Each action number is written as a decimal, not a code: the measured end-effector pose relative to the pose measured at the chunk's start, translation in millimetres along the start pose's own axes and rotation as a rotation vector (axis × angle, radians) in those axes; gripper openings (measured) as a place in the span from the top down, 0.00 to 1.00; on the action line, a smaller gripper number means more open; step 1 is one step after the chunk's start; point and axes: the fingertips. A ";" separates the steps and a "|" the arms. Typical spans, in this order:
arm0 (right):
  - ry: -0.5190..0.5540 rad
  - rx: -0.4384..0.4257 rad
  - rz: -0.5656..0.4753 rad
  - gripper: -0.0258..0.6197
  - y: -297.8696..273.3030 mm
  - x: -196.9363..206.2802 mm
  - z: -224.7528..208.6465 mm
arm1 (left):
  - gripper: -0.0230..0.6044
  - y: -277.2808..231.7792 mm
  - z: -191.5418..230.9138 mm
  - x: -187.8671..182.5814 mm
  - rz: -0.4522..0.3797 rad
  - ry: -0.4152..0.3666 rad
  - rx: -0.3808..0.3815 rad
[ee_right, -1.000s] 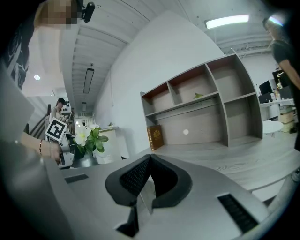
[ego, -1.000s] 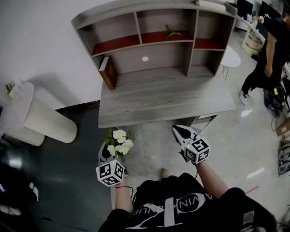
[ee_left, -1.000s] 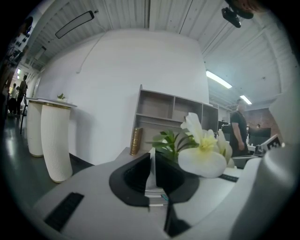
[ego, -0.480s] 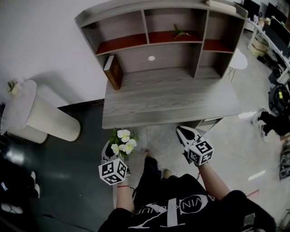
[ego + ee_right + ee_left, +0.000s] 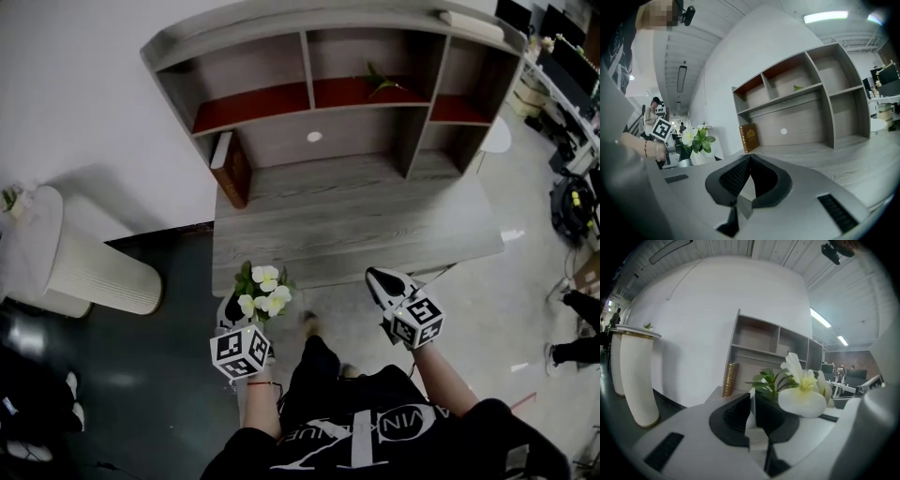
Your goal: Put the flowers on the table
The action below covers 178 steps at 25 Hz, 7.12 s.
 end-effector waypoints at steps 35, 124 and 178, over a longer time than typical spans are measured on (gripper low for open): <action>-0.057 0.060 0.024 0.94 -163.6 -44.1 -96.3 | 0.91 -217.2 -1.2 -24.4 0.242 -0.022 0.202; -0.086 -0.122 0.125 0.94 -209.7 -29.5 -141.2 | 0.96 -266.4 15.7 28.1 0.263 0.595 0.063; 0.115 -0.199 -0.051 0.95 -234.3 -147.1 -138.4 | 0.96 -220.7 44.3 -124.8 -0.153 -0.025 -0.073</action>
Point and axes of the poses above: the fingertips, and each gripper's own axes: y backward along the fingers, z to its left, x out of its underside, and after that the axes turned 14 degrees about -x, right-handed
